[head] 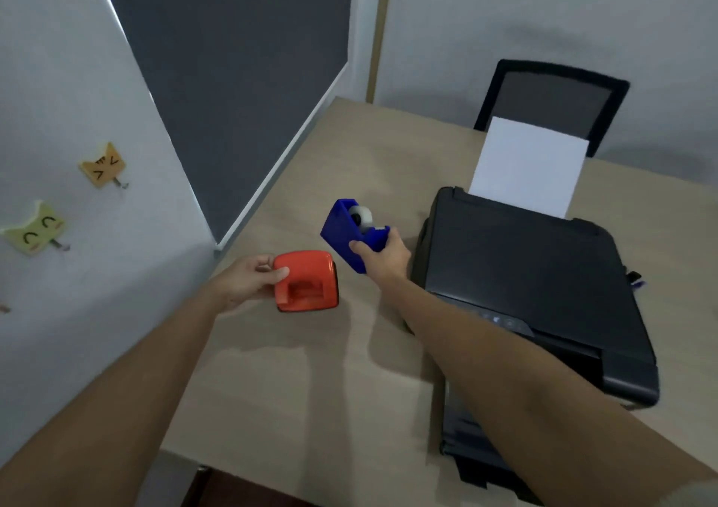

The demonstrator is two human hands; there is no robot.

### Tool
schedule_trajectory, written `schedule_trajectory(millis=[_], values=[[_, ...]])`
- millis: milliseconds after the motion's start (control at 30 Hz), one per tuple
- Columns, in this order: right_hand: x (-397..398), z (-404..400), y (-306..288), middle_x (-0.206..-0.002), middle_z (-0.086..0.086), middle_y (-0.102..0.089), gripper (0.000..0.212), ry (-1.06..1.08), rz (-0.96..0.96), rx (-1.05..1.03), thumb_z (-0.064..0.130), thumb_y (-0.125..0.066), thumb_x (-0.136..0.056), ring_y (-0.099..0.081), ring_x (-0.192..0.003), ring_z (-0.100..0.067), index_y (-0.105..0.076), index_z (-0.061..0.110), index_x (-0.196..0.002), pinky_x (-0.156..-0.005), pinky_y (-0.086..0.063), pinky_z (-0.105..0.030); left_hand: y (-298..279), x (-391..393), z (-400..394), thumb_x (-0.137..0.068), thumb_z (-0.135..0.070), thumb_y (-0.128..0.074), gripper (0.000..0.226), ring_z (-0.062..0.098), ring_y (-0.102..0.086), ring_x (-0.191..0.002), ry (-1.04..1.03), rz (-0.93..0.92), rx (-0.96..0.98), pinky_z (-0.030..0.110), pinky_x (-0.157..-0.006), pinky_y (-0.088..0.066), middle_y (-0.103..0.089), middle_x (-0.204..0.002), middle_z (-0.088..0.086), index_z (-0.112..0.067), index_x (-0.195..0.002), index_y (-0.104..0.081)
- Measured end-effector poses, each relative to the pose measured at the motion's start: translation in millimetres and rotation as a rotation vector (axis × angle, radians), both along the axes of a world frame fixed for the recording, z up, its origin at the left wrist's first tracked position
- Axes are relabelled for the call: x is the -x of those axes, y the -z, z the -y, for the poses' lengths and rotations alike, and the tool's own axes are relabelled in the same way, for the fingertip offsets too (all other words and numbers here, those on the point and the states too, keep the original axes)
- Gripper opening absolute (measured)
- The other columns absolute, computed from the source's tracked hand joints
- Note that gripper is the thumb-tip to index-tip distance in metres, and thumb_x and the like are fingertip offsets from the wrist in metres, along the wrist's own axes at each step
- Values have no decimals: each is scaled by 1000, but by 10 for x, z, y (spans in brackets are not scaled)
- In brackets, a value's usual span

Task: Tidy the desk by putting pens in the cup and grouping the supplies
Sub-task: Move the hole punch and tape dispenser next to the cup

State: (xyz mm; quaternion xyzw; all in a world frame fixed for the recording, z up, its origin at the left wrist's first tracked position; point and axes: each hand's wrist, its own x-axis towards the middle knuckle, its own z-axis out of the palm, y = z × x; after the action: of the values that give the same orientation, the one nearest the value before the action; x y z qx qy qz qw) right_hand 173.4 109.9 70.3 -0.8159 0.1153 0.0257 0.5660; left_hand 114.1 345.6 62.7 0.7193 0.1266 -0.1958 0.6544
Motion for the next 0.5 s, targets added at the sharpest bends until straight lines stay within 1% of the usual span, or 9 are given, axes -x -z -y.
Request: schedule_trajectory(millis=[67,100,167,233,267,333,367,433,500], values=[[-46,99,-293,-95,5,-56,42,1,61,-18,27,-79,-71,-58,-83,-10,-47,20,-97,-70,-61,-33,-326,-89,80,-91,-10,-58,21,16,-71,-76,-3,24,26,25,-69,-62,-63,-102,15,-3,-111,-57],[-58,205,-451,-96,5,-56,42,7,98,-25,28,-79,-71,-58,-84,-10,-47,20,-97,-73,-61,-35,-490,-123,161,-91,-11,-59,22,14,-72,-76,5,41,32,25,-70,-62,-65,-101,13,-3,-112,-57],[-92,438,-727,-98,5,-57,44,20,160,-35,29,-80,-70,-59,-90,-13,-48,20,-99,-76,-61,-36,-771,-186,325,-91,-13,-60,16,11,-73,-75,23,67,51,30,-77,-61,-67,-97,10,-6,-105,-60],[-83,785,-963,-102,3,-58,46,48,213,-47,29,-80,-70,-60,-96,-16,-49,20,-102,-78,-61,-37,-1026,-238,593,-90,-14,-60,8,12,-73,-74,51,93,52,36,-85,-58,-68,-93,8,-10,-97,-62],[-69,971,-1059,-105,1,-59,47,66,227,-56,29,-80,-69,-61,-98,-17,-49,20,-103,-78,-61,-39,-1131,-259,744,-91,-14,-60,5,13,-73,-72,63,101,60,35,-83,-59,-69,-90,7,-11,-95,-62],[-3,1401,-1216,-109,-1,-61,49,107,254,-59,29,-81,-69,-61,-101,-20,-50,18,-106,-76,-62,-43,-1326,-275,1102,-92,-13,-58,3,12,-74,-67,94,121,66,29,-70,-61,-69,-84,5,-12,-91,-60],[47,1651,-1273,-109,-2,-61,49,125,272,-53,28,-81,-69,-62,-101,-20,-51,17,-106,-75,-62,-43,-1407,-277,1310,-92,-13,-57,4,13,-73,-67,115,129,62,28,-69,-62,-69,-82,4,-12,-89,-60],[180,2193,-1373,-108,-1,-61,47,160,303,-52,27,-80,-70,-62,-100,-21,-51,17,-106,-73,-62,-44,-1535,-269,1769,-93,-13,-56,7,17,-72,-70,159,131,83,32,-76,-61,-68,-82,5,-13,-87,-59],[318,2717,-1414,-107,0,-61,47,195,316,-74,25,-80,-70,-63,-99,-22,-51,18,-106,-73,-62,-45,-1617,-240,2208,-93,-13,-55,9,17,-72,-69,203,132,100,30,-71,-62,-69,-80,6,-13,-86,-60]])
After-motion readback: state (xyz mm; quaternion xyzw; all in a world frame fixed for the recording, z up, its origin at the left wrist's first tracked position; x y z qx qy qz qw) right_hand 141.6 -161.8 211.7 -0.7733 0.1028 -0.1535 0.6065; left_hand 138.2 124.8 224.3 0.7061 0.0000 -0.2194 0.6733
